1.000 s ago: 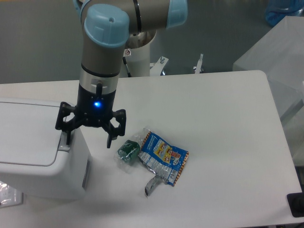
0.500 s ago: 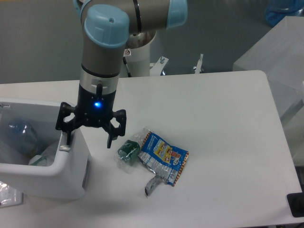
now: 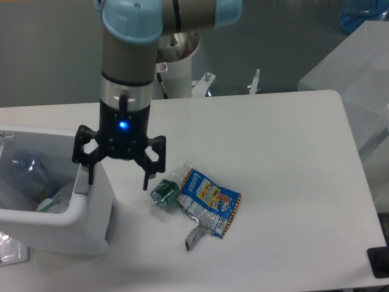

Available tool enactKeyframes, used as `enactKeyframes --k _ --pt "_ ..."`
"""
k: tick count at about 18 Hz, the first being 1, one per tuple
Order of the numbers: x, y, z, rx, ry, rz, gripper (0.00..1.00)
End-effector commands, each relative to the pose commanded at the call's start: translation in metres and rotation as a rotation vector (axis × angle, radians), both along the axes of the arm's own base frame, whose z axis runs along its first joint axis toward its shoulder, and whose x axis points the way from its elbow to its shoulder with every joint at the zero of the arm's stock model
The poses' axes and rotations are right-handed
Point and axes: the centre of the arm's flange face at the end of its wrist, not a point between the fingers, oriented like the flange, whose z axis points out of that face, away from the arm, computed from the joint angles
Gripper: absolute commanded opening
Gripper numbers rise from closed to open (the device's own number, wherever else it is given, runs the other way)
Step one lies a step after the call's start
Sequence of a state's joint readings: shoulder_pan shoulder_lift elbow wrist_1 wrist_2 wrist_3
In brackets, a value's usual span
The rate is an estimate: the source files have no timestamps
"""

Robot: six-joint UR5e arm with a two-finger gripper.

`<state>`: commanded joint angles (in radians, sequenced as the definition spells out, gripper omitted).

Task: Open the trash can
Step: 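Push the lid edge so the trash can lid flips open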

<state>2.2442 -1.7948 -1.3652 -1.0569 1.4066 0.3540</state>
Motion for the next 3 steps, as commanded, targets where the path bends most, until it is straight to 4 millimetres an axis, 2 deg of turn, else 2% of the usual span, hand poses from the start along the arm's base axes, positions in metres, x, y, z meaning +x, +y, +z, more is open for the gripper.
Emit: enactKeyframes --k 3 --pt "-0.0044 -0.0039 -0.0043 -0.042 0.054 -0.059 1.00"
